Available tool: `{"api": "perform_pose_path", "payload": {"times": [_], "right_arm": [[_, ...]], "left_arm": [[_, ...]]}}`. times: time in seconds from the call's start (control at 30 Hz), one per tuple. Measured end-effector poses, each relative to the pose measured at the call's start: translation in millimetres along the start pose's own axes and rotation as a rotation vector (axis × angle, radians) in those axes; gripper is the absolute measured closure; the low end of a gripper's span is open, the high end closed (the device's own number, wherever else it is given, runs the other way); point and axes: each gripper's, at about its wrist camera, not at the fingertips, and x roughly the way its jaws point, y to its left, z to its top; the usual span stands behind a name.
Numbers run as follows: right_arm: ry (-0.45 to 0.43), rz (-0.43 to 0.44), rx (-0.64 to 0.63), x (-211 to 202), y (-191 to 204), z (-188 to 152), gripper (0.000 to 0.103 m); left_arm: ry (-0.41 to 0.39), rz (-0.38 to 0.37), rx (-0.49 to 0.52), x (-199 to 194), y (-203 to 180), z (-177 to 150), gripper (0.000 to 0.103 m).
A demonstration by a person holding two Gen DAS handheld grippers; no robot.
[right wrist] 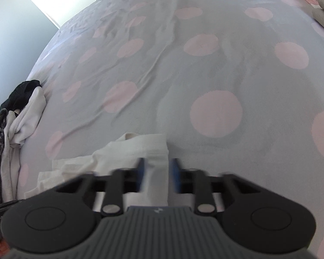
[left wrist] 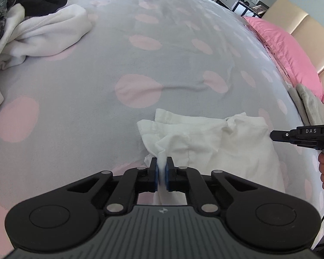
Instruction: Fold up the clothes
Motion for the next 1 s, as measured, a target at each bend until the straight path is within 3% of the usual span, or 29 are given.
{"api": "perform_pose_path", "payload": {"times": [0.07,0.23,0.3,0.4,0.53,0.57,0.73,0.77,0.8,0.87,1.0], "right_arm": [[-0.016,0.004,-0.011,-3,1,-1,0.103],[-0.127,-0.097,-0.038,-27,2,1,0.103],[-0.141,-0.089,-0.032,-33,-1,3,0.103],[-0.114,-0.040,-0.017,-33,-4,5,0.101],[-0.076,0.017,-0.011,-23,-3,3,0.060],[-0.069,0.009,-0.019,-19,0,4,0.060],[-0.012,0.024,-0.009,4,3,2,0.062],[-0.006,0.019,-0.012,8,4,0,0.085],[-0.008,0.006,-0.023,9,6,-3,0.101],[-0.035,-0.027,-0.024,6,7,-5,0.100],[-0.041,-0.056,-0.032,6,8,-4,0.100]], "left_arm": [[-0.010,0.003,0.030,-4,-6,2,0.100],[-0.066,-0.034,0.129,-17,-29,11,0.101],[-0.079,-0.022,0.152,-18,-36,16,0.101],[-0.037,0.013,0.146,-11,-35,20,0.101],[-0.019,0.032,0.105,-2,-21,15,0.101],[-0.014,0.033,0.097,-1,-18,14,0.101],[-0.004,0.035,0.104,-2,-16,15,0.101],[-0.002,0.032,0.109,-3,-17,16,0.101],[-0.006,0.026,0.110,-5,-17,16,0.101],[-0.024,-0.002,0.096,-9,-15,18,0.101],[-0.002,0.033,0.125,-4,-18,16,0.101]]}}
